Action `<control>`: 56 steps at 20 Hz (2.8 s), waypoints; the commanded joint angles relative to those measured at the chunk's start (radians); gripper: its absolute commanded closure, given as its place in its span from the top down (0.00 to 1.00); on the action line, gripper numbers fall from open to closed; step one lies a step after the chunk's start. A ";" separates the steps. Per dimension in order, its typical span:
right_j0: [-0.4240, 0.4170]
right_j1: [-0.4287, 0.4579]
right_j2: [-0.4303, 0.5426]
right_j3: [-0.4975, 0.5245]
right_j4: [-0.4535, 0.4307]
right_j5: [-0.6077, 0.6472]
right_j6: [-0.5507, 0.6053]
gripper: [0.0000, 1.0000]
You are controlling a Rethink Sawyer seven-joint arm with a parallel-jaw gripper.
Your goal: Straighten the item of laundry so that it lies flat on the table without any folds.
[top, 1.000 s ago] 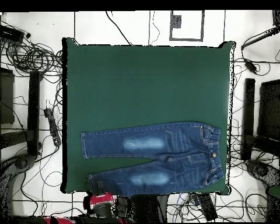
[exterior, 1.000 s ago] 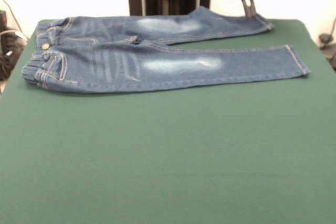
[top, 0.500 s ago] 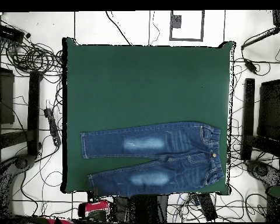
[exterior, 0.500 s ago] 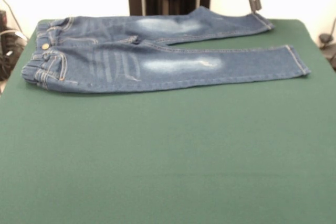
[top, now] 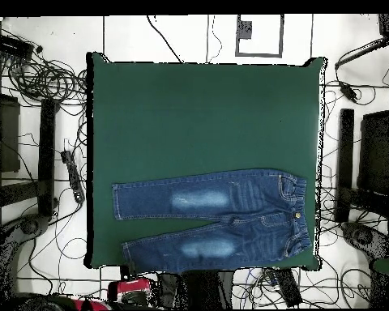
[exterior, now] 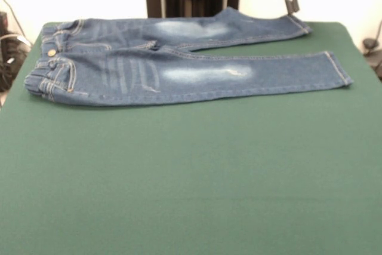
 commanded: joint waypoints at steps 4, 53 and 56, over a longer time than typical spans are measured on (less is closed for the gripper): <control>-0.024 0.210 0.090 0.216 0.017 0.384 0.133 0.00; 0.033 0.216 0.292 0.175 0.322 0.287 0.215 0.00; 0.022 0.230 0.268 0.167 0.283 0.280 0.202 0.00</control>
